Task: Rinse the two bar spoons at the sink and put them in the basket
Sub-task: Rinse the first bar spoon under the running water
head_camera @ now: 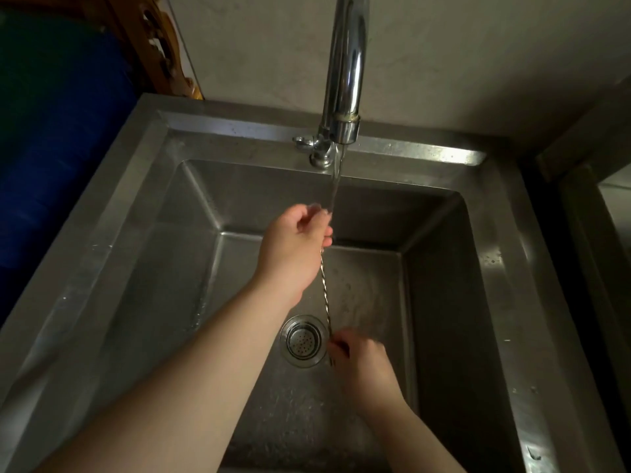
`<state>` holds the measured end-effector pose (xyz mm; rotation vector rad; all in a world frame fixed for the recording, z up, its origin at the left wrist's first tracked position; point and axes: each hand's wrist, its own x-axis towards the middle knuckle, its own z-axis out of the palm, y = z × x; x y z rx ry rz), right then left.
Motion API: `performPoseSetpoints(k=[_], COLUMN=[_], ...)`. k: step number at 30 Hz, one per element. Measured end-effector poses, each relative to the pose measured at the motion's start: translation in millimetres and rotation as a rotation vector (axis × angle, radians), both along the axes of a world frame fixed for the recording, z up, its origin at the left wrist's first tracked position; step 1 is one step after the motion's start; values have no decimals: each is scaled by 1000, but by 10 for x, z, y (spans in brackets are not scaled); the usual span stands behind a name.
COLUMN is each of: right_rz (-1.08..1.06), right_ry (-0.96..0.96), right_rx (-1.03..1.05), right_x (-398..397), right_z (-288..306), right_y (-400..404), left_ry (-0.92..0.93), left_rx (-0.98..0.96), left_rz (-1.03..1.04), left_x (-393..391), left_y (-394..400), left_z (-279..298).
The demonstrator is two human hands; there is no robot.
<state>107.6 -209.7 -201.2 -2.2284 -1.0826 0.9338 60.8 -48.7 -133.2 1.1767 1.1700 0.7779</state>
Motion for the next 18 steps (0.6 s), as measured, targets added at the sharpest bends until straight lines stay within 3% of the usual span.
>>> performPoseSetpoints(k=[5, 8, 12, 18], right_rz=[-9, -52, -112, -172], right_ry=[-7, 9, -3, 1], right_rx=[-20, -42, -237, -461], right_x=[-23, -11, 23, 92], right_z=[-254, -402, -651, -1181], right_y=[-94, -114, -106, -18], left_ry=[101, 277, 356, 548], left_rx=[201, 393, 448, 692], left_rz=[-199, -188, -202, -302], left_x=[-19, -45, -113, -365], left_y=[-5, -21, -58, -87], left_z=[-39, -58, -43, -194])
